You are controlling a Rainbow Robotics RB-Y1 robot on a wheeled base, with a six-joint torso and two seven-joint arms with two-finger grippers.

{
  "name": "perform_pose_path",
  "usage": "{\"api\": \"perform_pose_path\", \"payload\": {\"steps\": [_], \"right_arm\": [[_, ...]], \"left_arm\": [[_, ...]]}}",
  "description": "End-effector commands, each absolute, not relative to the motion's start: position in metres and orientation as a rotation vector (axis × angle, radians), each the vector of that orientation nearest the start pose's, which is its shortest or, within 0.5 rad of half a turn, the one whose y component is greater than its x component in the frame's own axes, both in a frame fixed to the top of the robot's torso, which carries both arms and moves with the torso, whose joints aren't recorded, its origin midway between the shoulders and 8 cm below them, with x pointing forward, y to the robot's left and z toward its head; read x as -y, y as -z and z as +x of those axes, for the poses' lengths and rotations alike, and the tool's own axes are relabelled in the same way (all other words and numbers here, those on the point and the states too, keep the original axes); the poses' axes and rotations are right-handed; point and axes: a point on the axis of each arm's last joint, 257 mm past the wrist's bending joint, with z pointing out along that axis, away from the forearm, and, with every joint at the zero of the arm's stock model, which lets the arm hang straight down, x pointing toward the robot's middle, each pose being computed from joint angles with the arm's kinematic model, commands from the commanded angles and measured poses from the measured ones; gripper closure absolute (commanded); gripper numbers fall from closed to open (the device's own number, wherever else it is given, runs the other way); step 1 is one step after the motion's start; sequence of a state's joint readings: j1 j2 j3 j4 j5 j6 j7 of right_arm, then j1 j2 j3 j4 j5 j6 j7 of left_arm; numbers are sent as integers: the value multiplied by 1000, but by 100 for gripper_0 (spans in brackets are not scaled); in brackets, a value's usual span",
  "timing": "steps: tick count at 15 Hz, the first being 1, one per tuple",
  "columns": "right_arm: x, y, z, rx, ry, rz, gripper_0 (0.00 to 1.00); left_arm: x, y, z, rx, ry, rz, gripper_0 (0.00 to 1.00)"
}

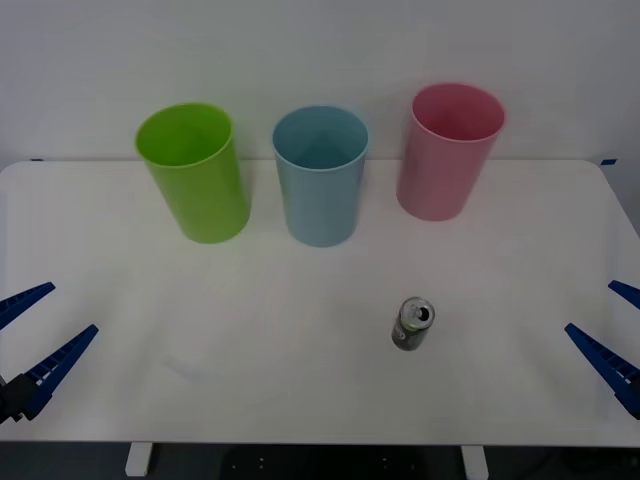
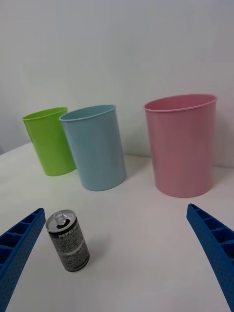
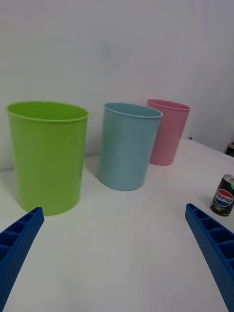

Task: Grasp the object on the table and drop it into the matching bin: aluminum can to the light blue bin, PET bottle to the pink bin.

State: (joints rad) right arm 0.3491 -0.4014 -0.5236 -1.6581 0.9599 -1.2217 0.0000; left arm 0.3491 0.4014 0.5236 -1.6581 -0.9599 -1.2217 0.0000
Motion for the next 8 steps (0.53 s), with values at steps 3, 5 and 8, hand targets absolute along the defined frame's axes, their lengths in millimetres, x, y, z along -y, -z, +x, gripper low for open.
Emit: {"api": "perform_pose_path", "payload": {"steps": [3, 5, 8], "right_arm": [[329, 174, 334, -1445, -579, -438, 0], [324, 172, 325, -1449, -603, -440, 0], [323, 181, 313, -1477, -613, -461, 0]], "left_arm": [[-330, 169, 342, -1441, 567, 465, 0], [-330, 169, 342, -1441, 567, 465, 0], [-330, 169, 342, -1441, 567, 465, 0]]}}
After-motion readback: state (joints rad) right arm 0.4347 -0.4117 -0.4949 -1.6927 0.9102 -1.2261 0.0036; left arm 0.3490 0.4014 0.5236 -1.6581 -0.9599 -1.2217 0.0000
